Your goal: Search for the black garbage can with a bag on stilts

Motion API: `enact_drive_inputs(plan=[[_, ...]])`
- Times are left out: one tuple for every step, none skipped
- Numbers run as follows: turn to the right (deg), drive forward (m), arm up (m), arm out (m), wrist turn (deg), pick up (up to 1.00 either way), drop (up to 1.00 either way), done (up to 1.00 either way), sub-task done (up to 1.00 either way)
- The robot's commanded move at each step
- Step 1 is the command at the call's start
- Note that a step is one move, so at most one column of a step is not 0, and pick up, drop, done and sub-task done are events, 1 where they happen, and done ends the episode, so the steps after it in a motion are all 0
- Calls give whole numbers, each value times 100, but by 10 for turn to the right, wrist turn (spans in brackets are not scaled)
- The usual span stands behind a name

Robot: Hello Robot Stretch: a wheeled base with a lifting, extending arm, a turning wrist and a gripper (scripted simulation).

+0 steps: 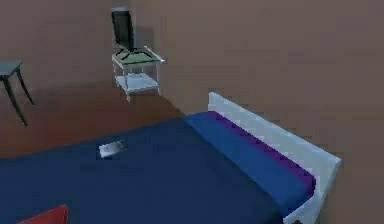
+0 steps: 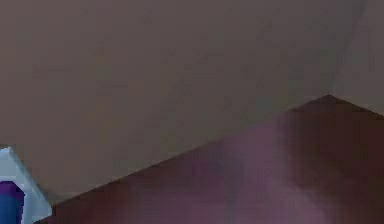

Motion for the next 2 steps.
enact_drive_inputs(plan=[[450, 0, 0, 0, 0, 0, 0, 0, 0], [450, 0, 0, 0, 0, 0, 0, 0, 0]])
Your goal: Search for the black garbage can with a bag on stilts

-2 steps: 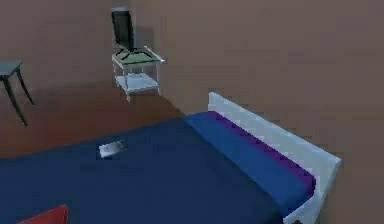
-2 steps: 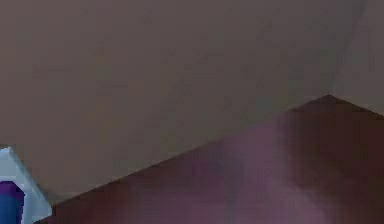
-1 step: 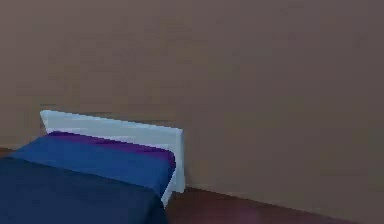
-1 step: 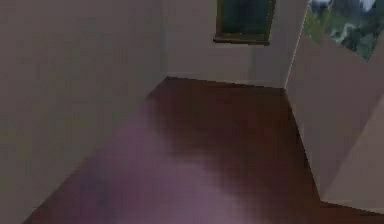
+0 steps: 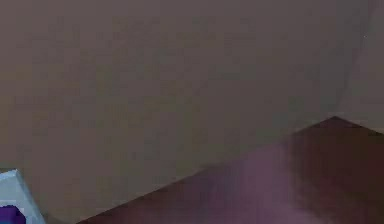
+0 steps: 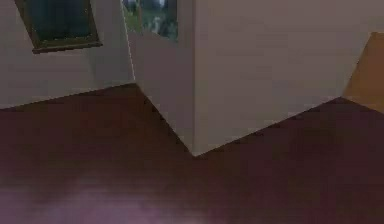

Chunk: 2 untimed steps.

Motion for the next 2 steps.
enact_drive_inputs(plan=[[450, 0, 0, 0, 0, 0, 0, 0, 0], [150, 0, 0, 0, 0, 0, 0, 0, 0]])
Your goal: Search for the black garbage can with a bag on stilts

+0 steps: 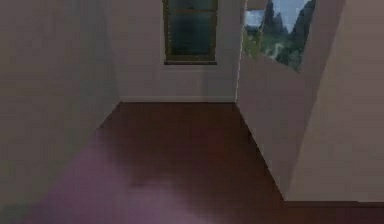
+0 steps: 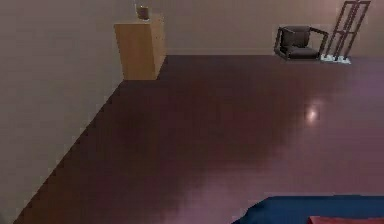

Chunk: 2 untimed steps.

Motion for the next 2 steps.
enact_drive_inputs(plan=[[0, 20, 0, 0, 0, 0, 0, 0, 0], [450, 0, 0, 0, 0, 0, 0, 0, 0]])
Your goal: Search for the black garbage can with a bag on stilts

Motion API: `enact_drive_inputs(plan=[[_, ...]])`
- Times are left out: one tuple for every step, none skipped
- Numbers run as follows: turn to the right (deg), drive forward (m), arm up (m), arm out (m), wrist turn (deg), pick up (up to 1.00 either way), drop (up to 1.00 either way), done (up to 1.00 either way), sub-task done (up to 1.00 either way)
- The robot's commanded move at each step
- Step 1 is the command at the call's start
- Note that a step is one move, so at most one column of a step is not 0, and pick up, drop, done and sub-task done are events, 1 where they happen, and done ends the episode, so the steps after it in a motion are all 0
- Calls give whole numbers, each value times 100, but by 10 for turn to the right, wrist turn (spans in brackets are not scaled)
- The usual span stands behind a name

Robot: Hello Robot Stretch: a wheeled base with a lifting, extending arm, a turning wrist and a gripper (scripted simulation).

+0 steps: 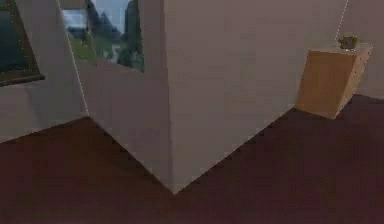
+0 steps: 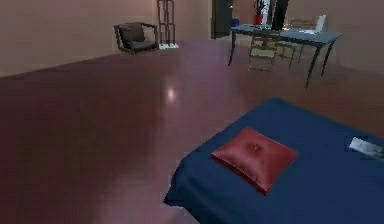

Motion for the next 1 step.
enact_drive_inputs(plan=[[390, 0, 0, 0, 0, 0, 0, 0, 0]])
